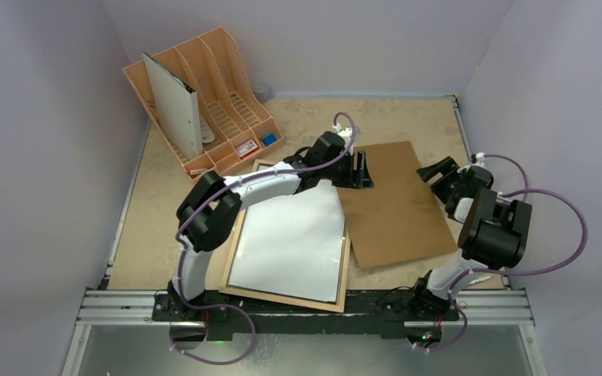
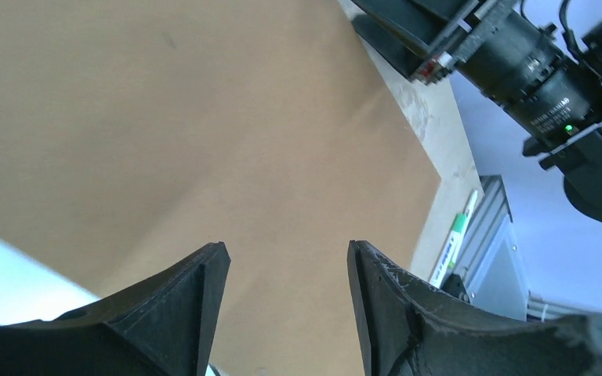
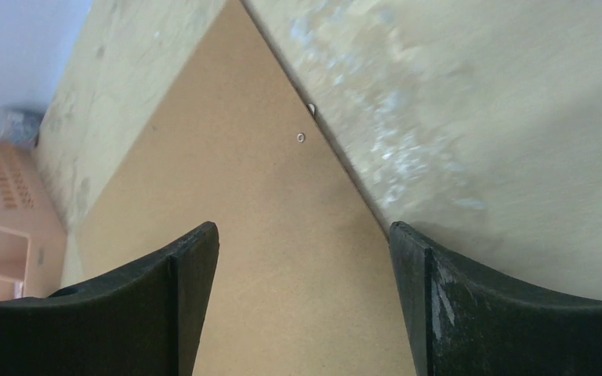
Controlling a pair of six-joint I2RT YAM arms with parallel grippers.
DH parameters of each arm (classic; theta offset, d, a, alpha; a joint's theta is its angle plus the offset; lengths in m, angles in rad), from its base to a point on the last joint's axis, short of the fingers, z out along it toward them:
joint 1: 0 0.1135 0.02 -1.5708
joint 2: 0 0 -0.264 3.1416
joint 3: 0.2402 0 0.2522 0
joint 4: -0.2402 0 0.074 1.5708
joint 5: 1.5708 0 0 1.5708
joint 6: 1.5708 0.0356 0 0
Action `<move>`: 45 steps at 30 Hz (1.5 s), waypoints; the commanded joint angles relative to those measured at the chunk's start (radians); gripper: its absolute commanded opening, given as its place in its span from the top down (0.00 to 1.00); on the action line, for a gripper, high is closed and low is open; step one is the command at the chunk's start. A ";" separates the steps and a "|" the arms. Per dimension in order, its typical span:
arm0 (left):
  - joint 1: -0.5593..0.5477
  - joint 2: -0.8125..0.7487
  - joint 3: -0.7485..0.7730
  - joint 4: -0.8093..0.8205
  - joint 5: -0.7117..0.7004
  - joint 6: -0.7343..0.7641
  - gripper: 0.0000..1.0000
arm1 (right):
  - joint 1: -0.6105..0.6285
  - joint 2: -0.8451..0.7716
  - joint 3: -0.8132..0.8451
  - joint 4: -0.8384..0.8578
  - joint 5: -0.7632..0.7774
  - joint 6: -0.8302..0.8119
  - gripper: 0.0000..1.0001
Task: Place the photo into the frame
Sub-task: Place the photo frame item at the center of the board, then turn over the photo frame item at the center of the board.
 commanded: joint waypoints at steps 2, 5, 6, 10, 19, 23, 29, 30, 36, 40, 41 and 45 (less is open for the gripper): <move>-0.017 -0.109 -0.099 0.049 -0.088 -0.028 0.40 | 0.057 0.011 -0.076 0.011 -0.083 0.058 0.19; -0.017 -0.148 -0.142 0.000 -0.159 -0.019 0.40 | 0.058 0.012 -0.091 0.007 -0.057 0.054 0.19; -0.017 -0.163 -0.158 -0.003 -0.182 -0.016 0.40 | 0.057 0.012 -0.092 0.005 -0.053 0.052 0.19; -0.012 -0.195 -0.198 -0.073 -0.297 0.009 0.36 | 0.058 0.004 -0.087 -0.012 -0.035 0.039 0.19; 0.048 -0.197 -0.352 0.029 -0.215 -0.066 0.31 | 0.057 -0.024 -0.079 -0.060 -0.007 0.007 0.19; 0.056 -0.173 -0.361 0.100 -0.148 -0.091 0.34 | 0.058 -0.017 -0.081 -0.060 -0.007 0.007 0.19; 0.065 -0.152 -0.373 0.158 -0.070 -0.138 0.39 | 0.058 -0.007 -0.092 -0.050 -0.008 0.013 0.19; 0.066 -0.147 -0.371 0.162 -0.064 -0.143 0.40 | 0.057 -0.006 -0.091 -0.049 -0.009 0.013 0.19; 0.066 -0.122 -0.359 0.125 -0.099 -0.155 0.40 | 0.058 0.000 -0.088 -0.049 -0.009 0.015 0.20; 0.065 -0.104 -0.354 0.131 -0.094 -0.170 0.39 | 0.057 0.001 -0.089 -0.054 -0.009 0.012 0.20; 0.066 -0.098 -0.355 0.145 -0.083 -0.178 0.39 | 0.057 0.002 -0.090 -0.053 -0.009 0.012 0.20; 0.069 -0.073 -0.357 0.197 -0.023 -0.222 0.40 | 0.058 0.005 -0.093 -0.050 -0.010 0.014 0.20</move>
